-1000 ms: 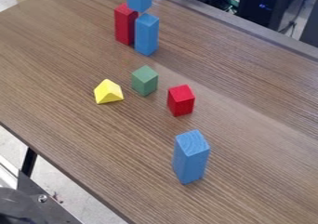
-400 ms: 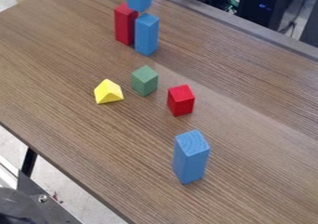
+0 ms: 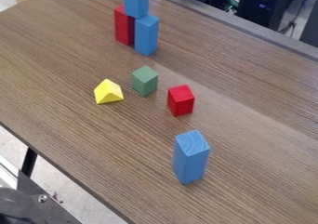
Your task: Put the blue rectangular cube to the top of the blue and red rectangular cubes
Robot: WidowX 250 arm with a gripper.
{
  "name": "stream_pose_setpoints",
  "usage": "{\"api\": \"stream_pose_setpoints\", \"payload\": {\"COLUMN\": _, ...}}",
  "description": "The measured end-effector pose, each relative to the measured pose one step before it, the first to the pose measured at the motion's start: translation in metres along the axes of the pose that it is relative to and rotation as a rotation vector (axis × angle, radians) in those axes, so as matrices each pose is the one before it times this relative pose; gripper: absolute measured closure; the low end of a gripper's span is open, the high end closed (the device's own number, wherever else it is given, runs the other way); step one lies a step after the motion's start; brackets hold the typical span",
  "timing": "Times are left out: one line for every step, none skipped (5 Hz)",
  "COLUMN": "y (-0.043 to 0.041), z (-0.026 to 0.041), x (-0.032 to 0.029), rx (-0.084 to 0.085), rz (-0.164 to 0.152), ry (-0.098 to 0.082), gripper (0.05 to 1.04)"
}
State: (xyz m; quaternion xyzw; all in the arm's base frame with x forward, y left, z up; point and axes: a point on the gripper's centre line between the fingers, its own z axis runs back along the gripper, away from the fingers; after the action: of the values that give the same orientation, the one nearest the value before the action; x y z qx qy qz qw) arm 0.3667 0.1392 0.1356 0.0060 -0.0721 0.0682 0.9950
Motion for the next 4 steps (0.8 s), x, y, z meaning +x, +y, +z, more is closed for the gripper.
{"api": "stream_pose_setpoints", "payload": {"y": 0.00058, "z": 0.00008, "x": -0.00062, "rx": 0.0065, "rz": -0.0028, "ry": -0.0078, "gripper": 0.549}}
{"api": "stream_pose_setpoints", "payload": {"y": -0.00064, "z": -0.00015, "x": 0.00074, "rx": 0.0018, "rz": 0.0006, "ry": -0.0137, "gripper": 0.549}}
{"api": "stream_pose_setpoints", "payload": {"y": -0.00043, "z": -0.00060, "x": 0.00105, "rx": -0.0031, "rz": 0.0016, "ry": -0.0055, "gripper": 0.469}}
{"api": "stream_pose_setpoints", "payload": {"y": -0.00078, "z": -0.00321, "x": -0.00151, "rx": -0.0073, "rz": 0.0108, "ry": 0.0013, "gripper": 0.177}}
